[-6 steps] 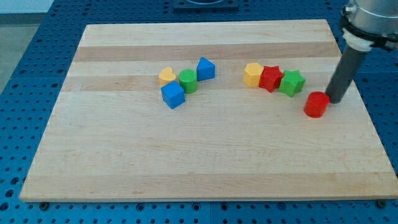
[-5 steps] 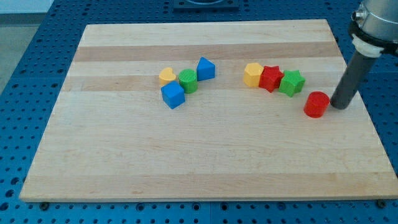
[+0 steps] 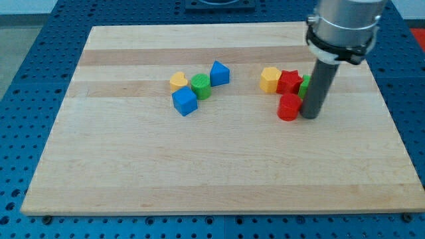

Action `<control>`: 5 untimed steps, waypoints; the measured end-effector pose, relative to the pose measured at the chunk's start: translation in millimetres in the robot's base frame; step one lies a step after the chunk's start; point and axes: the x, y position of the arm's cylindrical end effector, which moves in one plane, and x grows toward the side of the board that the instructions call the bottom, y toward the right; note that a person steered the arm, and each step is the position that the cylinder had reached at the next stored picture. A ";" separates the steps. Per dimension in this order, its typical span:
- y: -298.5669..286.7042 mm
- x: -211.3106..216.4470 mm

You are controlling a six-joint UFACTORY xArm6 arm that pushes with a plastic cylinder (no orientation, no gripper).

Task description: Move red circle to the center

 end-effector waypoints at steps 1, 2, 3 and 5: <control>-13.8 -9.0; -32.7 -13.3; -54.9 -13.3; -77.3 -13.3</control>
